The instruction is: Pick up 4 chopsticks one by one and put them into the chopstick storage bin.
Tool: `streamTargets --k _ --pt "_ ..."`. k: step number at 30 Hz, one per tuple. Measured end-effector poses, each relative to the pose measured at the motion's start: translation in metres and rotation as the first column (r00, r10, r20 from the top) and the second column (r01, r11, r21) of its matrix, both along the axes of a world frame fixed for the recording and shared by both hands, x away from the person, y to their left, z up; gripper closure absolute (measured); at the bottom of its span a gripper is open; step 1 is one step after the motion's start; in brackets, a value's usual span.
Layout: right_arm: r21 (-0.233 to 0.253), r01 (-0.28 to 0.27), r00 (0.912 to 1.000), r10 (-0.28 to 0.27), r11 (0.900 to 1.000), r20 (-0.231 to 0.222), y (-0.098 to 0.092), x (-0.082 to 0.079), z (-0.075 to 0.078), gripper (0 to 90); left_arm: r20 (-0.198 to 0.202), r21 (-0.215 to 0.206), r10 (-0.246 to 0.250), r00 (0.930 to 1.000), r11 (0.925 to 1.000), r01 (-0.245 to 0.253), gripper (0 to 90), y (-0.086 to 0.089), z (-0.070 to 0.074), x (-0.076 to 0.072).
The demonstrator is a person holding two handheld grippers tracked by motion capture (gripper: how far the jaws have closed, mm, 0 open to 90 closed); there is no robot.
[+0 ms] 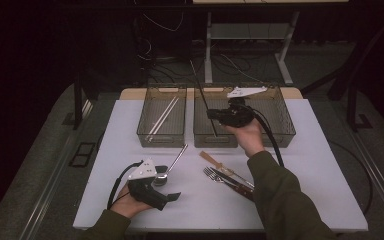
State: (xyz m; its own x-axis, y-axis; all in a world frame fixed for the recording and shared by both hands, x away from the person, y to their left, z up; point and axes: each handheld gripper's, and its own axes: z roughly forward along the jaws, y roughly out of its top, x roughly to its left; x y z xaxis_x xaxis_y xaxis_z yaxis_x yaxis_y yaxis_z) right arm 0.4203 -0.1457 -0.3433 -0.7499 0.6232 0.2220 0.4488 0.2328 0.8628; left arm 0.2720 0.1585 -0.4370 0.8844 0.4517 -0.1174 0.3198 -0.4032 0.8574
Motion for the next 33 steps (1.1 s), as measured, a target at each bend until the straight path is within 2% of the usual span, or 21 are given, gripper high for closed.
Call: streamTargets --k 4,6,14,26,33 --pt "0.023 0.012 0.9999 -0.012 1.0 -0.007 0.012 0.007 0.001 85.4 -0.001 -0.006 0.007 1.0 1.0 -0.007 0.0 0.001 0.0 0.0" --pt "0.022 0.015 0.9999 -0.015 1.0 0.003 0.019 0.01 0.001 85.4 0.002 -0.005 0.008 1.0 1.0 -0.008 0.0 0.001 0.0 0.001" --pt "0.032 0.015 0.9999 -0.015 0.999 -0.008 0.048 0.022 0.001 85.4 0.002 -0.012 0.007 1.0 0.9999 -0.007 0.0 0.001 0.001 0.0" --pt "0.007 0.0 1.0 0.0 1.0 -0.009 0.09 0.031 -0.001 85.4 0.006 -0.014 0.005 1.0 0.9999 -0.005 0.0 0.002 0.001 0.0" --pt "-0.011 0.004 0.9997 -0.005 1.0 -0.025 0.107 0.034 -0.007 85.3 0.003 -0.018 0.003 1.0 0.9998 -0.003 0.0 0.002 0.001 0.0"
